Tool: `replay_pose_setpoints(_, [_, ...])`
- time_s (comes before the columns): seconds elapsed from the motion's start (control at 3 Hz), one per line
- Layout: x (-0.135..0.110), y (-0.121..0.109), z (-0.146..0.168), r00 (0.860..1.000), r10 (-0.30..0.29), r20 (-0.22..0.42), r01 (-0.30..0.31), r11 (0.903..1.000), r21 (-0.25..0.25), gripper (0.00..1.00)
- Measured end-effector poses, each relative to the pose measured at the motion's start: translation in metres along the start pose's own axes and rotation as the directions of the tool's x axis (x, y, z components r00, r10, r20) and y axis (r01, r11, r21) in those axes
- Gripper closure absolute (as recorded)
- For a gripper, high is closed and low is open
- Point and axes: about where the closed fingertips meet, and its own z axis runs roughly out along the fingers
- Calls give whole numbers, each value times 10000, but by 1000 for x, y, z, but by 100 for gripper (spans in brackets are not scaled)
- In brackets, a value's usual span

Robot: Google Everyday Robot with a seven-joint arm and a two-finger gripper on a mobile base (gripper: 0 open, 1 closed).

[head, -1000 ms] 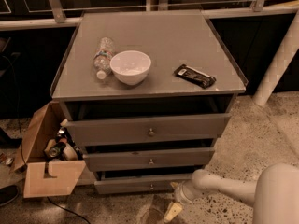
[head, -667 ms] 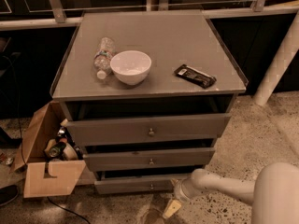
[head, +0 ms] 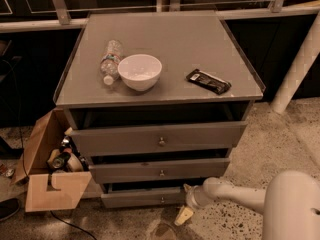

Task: Open bottom drawer

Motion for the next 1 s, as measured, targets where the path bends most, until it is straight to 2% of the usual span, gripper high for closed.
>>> replay_pose_setpoints(0.67, [0,-36,12,9996,-238,-166,244,9991,356,0])
replay_pose_setpoints(1.0, [4,-46,25,9990,-261,-352,272,9992,304,0])
